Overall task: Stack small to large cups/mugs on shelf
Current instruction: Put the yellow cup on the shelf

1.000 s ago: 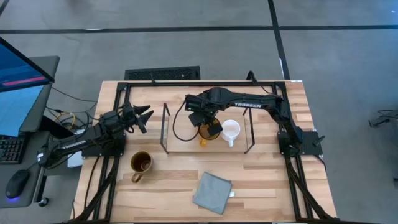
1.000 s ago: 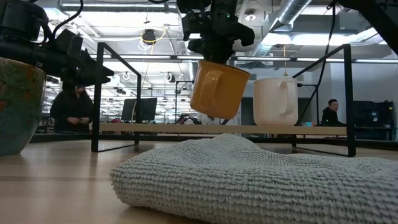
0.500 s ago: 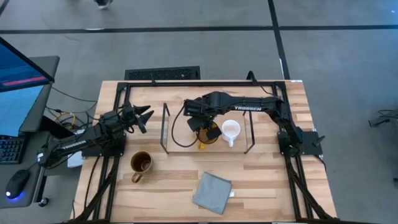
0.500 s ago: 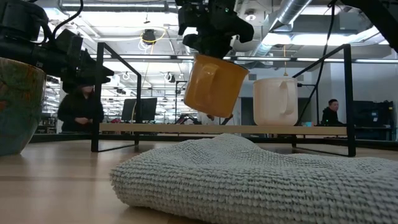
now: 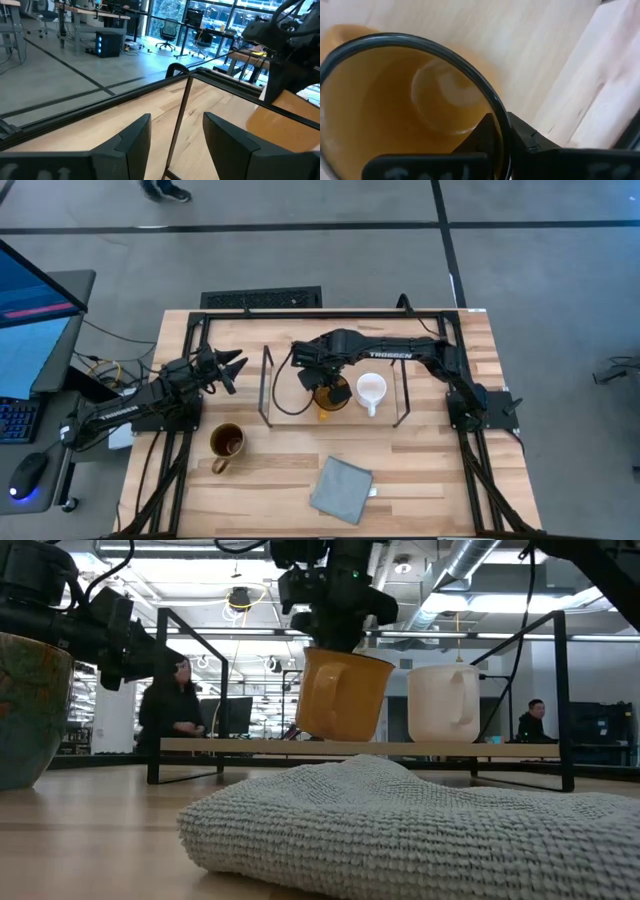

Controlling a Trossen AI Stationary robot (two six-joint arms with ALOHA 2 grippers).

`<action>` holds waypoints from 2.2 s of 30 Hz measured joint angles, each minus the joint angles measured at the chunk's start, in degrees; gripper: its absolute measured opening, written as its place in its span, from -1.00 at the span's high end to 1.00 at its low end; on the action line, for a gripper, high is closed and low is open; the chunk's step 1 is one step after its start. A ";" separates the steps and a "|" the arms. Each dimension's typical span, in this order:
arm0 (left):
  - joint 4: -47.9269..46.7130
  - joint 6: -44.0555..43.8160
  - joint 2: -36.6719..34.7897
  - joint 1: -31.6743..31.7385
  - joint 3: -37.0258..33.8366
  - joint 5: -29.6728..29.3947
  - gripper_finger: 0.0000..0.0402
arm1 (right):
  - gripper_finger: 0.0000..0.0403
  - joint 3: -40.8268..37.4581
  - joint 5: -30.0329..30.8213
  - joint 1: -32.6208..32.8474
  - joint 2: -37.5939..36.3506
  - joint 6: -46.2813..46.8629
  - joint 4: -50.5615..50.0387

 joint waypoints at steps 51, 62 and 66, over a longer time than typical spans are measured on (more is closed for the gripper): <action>-0.07 0.20 2.49 -0.07 0.00 0.11 0.15 | 0.17 -0.48 3.20 -0.17 0.11 0.39 1.81; -0.07 0.20 2.49 -0.07 0.00 0.11 0.15 | -0.18 -0.48 10.11 -0.08 0.11 0.25 3.74; -0.07 0.20 2.47 -0.07 0.00 0.09 0.15 | -0.18 0.62 10.48 0.49 -0.41 -1.18 1.64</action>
